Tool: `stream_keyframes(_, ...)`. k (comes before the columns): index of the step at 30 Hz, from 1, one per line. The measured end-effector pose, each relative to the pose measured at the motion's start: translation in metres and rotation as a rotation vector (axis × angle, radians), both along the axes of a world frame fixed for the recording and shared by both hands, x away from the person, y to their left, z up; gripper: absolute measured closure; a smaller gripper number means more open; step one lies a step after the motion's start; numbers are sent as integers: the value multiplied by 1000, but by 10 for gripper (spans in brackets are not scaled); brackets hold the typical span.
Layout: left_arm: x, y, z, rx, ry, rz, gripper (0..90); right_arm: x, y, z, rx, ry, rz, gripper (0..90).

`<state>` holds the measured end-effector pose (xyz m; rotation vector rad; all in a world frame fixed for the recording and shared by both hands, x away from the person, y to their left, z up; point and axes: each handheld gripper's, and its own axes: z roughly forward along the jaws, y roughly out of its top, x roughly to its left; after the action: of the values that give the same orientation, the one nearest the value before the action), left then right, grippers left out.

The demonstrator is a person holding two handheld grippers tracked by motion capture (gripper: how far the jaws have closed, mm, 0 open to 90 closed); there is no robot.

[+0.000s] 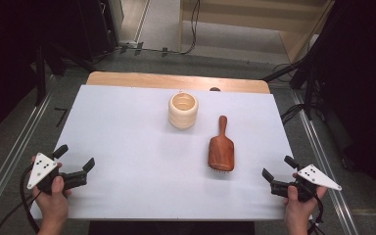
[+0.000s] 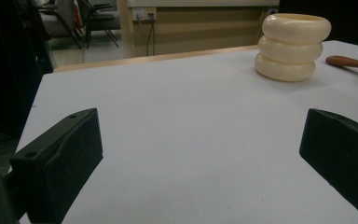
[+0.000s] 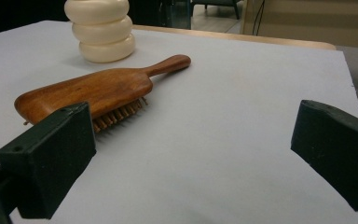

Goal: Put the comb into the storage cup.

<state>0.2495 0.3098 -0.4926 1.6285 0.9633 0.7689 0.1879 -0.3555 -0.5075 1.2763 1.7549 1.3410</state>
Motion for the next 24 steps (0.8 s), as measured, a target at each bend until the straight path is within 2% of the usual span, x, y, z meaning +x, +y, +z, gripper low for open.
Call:
stream_keyframes(9, -1, 2, -1, -24, -4, 5, 0, 7, 8, 20, -21, 12, 36, 0)
stream_keyframes(11, -1, 2, -1, -18, -6, 9, 0, 9, 10, 25, -22, 15, 40, 0)
stream_keyframes(16, -1, -2, -1, 11, -5, 0, 0, 19, 16, 34, -35, 46, 90, 0)
stream_keyframes(17, -1, -2, -1, 10, -4, 2, 0, 24, 19, 35, -39, 62, 100, 0)
stream_keyframes(21, 0, -1, -1, 1, -2, -1, 0, 32, 25, 39, -56, 78, 119, 0)
stream_keyframes(22, 0, -1, -1, 0, -2, 1, 0, 36, 29, 42, -54, 71, 120, 101)
stream_keyframes(24, -1, -1, -1, 0, -2, 3, 0, 38, 30, 44, -62, 66, 116, 130)
